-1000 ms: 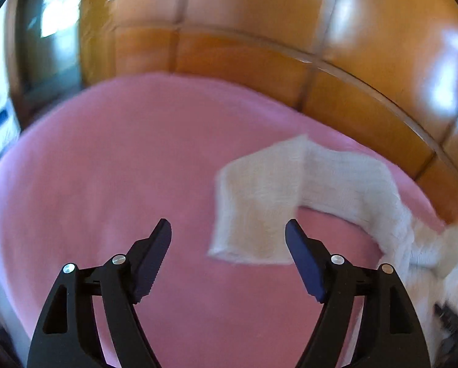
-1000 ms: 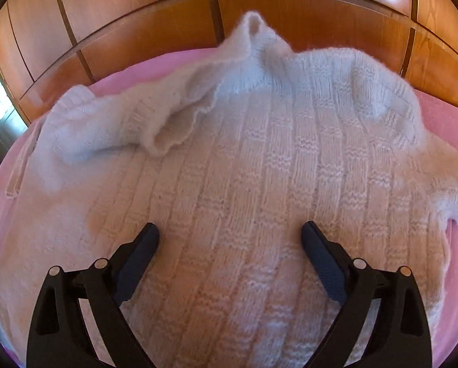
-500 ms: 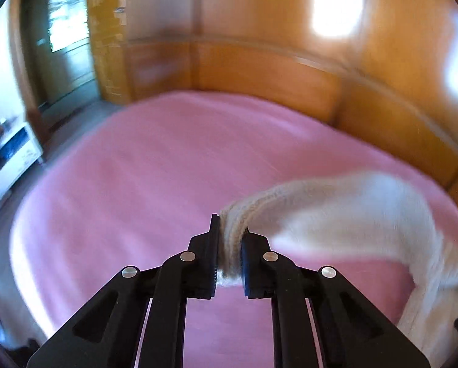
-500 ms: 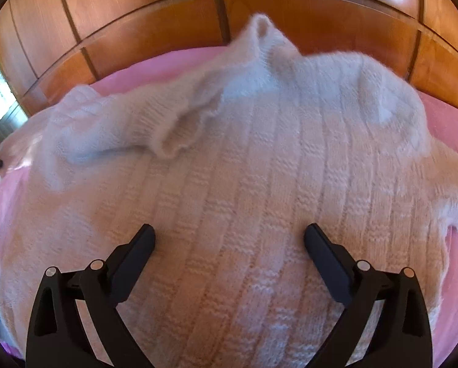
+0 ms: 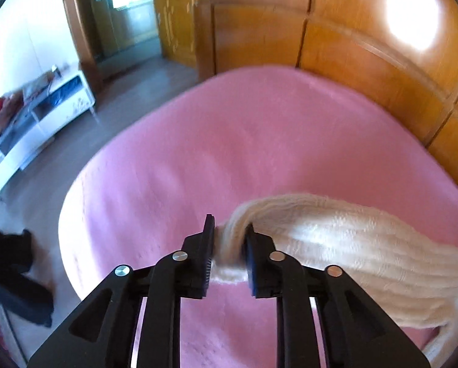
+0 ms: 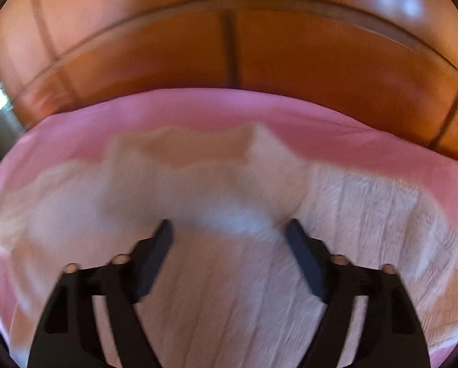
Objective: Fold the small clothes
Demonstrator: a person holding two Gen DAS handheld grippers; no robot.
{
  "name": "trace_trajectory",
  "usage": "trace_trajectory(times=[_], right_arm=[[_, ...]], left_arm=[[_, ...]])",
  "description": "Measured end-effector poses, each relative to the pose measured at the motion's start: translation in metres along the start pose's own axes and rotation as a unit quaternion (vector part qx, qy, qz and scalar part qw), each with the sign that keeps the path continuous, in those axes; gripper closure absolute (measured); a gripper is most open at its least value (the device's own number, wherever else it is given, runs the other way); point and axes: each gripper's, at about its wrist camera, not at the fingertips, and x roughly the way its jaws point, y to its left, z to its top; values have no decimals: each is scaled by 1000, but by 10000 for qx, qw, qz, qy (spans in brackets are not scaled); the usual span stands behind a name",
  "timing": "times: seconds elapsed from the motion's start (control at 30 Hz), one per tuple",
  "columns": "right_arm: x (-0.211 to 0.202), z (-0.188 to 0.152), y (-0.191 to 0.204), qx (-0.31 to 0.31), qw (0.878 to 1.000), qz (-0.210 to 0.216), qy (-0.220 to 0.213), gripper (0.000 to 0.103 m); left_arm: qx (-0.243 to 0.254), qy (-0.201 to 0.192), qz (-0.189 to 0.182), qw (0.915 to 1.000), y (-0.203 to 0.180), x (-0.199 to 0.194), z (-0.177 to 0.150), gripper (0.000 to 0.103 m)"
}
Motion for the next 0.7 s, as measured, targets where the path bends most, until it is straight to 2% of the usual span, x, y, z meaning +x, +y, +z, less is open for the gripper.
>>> trace_trajectory(times=[0.03,0.1,0.13,0.2,0.3,0.37,0.4,0.47,0.5,0.53,0.57,0.6,0.67,0.7], right_arm=[[-3,-3,-1,21,10000,15,-32,21],[-17,-13,1,-11,9999,42,-119,18],[-25,-18,-2,10,9998,98,-152,17],[-45,-36,-6,112,9993,279,-238,14],[-73,-68,-2,105,9978,589,-274,12],[-83,-87,6,92,9975,676,-200,11],[-87,-94,7,76,9974,692,-183,11],[-103,-119,12,4,9976,662,-206,10],[-107,-124,12,-6,9979,609,-215,10],[-114,-134,9,-5,9983,535,-237,10],[-123,-144,4,24,9986,467,-254,10],[-131,-152,0,78,9988,408,-245,10],[-148,-168,-23,310,9989,263,-212,10],[-155,-174,-33,410,9987,211,-204,10]], left_arm=[[-8,-25,106,9999,8,-1,-7,78],[25,-102,474,9988,13,1,-10,63],[16,-185,634,9978,17,-1,-11,61],[-68,-323,541,9980,21,-8,-15,59],[33,-315,-209,9993,11,-23,-32,59],[371,-347,-919,9945,-13,-40,-53,59],[481,-275,-1124,9921,-22,-43,-59,59],[822,116,-1978,9767,-49,-52,-86,59],[984,372,-2607,9597,-62,-57,-104,57],[1081,575,-3005,9459,-71,-61,-120,50],[1167,727,-3229,9364,-76,-64,-131,41],[1339,944,-3617,9178,-83,-69,-150,41],[1516,1164,-4001,8963,-88,-75,-175,41],[1605,1292,-4233,8822,-88,-80,-190,41]])
